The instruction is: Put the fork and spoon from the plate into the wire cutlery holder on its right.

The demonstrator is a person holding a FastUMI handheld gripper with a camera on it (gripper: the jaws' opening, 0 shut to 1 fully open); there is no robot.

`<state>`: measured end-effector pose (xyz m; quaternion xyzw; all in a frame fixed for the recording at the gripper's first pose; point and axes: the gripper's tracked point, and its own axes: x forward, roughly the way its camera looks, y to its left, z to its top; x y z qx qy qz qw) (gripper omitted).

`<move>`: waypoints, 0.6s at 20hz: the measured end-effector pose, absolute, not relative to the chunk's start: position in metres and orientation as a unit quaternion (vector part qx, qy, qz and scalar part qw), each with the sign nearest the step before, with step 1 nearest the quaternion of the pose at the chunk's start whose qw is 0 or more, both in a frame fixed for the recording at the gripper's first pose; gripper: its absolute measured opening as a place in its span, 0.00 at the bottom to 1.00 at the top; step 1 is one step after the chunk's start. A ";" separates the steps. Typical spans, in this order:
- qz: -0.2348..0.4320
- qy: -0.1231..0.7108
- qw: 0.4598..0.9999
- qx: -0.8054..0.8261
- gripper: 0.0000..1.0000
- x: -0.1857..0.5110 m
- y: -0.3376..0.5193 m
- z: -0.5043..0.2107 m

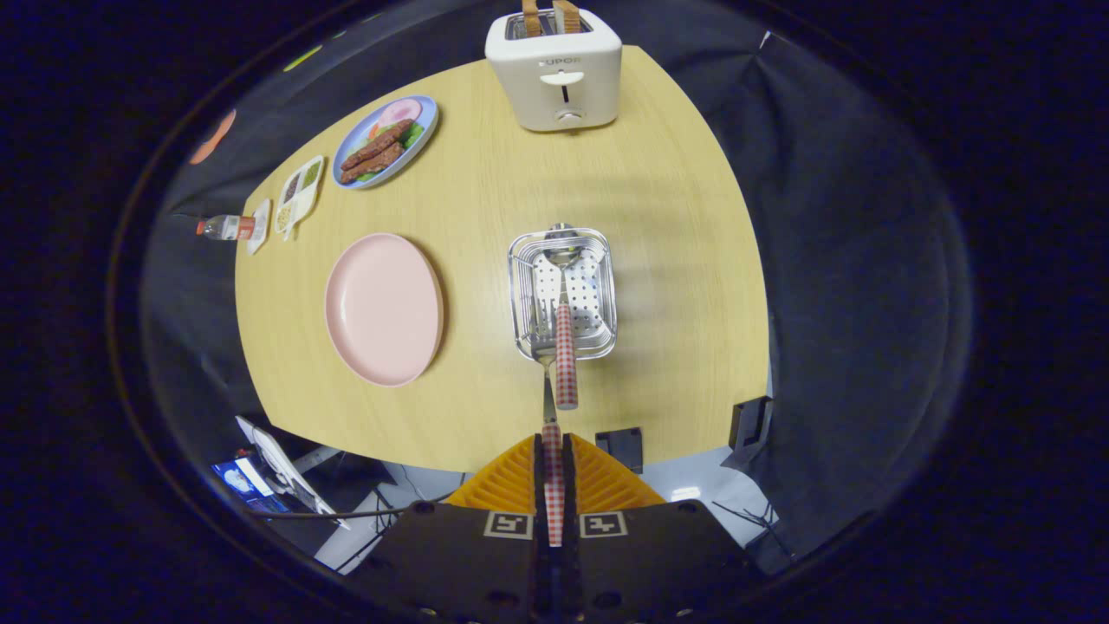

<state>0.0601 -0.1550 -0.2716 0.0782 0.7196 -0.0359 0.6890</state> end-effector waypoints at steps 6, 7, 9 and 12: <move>-0.046 0.735 0.674 0.054 0.05 0.081 -0.151 -0.271; -0.049 0.738 0.671 0.051 0.05 0.084 -0.151 -0.273; -0.051 0.744 0.664 0.043 0.05 0.091 -0.151 -0.277; -0.051 0.749 0.660 0.041 0.05 0.098 -0.149 -0.281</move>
